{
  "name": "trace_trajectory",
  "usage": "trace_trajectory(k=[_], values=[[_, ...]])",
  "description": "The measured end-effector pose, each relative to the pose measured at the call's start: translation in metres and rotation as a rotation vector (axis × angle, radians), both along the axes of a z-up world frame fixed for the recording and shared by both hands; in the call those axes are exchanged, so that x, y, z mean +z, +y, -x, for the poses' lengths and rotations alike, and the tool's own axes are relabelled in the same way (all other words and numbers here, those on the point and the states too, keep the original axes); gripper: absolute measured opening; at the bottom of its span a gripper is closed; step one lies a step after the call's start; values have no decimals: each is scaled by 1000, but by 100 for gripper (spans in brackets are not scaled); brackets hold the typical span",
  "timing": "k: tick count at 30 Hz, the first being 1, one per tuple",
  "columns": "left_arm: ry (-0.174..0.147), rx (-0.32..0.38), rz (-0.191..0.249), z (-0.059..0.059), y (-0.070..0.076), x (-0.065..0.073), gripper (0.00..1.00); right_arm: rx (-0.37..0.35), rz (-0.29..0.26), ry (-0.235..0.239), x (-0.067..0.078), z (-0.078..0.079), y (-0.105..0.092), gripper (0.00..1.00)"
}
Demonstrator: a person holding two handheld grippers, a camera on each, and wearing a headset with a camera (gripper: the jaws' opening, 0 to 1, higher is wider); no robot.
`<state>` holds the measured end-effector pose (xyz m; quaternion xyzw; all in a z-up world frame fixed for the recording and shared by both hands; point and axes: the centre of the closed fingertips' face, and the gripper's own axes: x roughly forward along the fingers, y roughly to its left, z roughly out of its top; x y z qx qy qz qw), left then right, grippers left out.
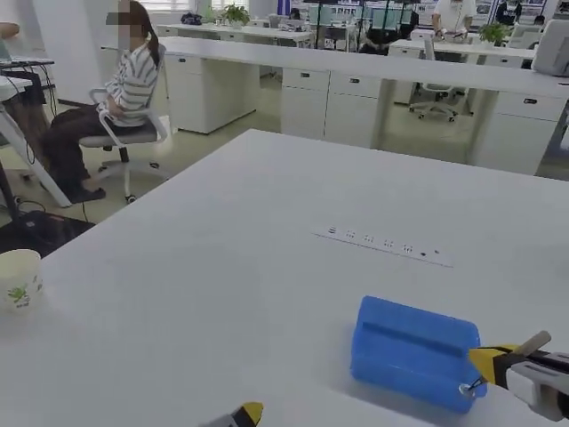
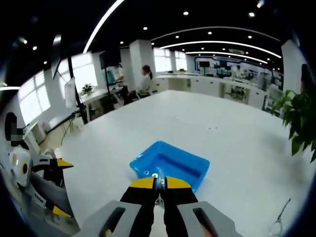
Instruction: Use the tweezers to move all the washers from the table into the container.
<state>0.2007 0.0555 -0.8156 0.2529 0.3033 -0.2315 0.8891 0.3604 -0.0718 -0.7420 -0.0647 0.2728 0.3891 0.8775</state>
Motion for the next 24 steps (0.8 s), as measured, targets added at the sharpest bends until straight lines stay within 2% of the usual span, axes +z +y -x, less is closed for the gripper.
trace_trajectory(k=[4, 6, 7, 11, 21, 24], values=[[-7, 3, 1, 0, 0, 1, 85, 0, 3, -15, 5, -5, 0, 1], [-25, 5, -1, -1, 1, 4, 86, -1, 6, -23, 7, -7, 0, 1], [-45, 3, 12, -2, 0, 8, 86, 1, 9, -26, 7, -9, 0, 1], [-67, 10, 26, -4, 0, 13, 87, -1, 8, -28, 7, -15, 3, 1], [-91, 9, 49, -4, -2, 18, 87, -2, 42, -39, -5, -31, 8, 2], [-84, 8, 49, -4, -2, 17, 87, -8, 49, -25, -13, -37, 7, 2]])
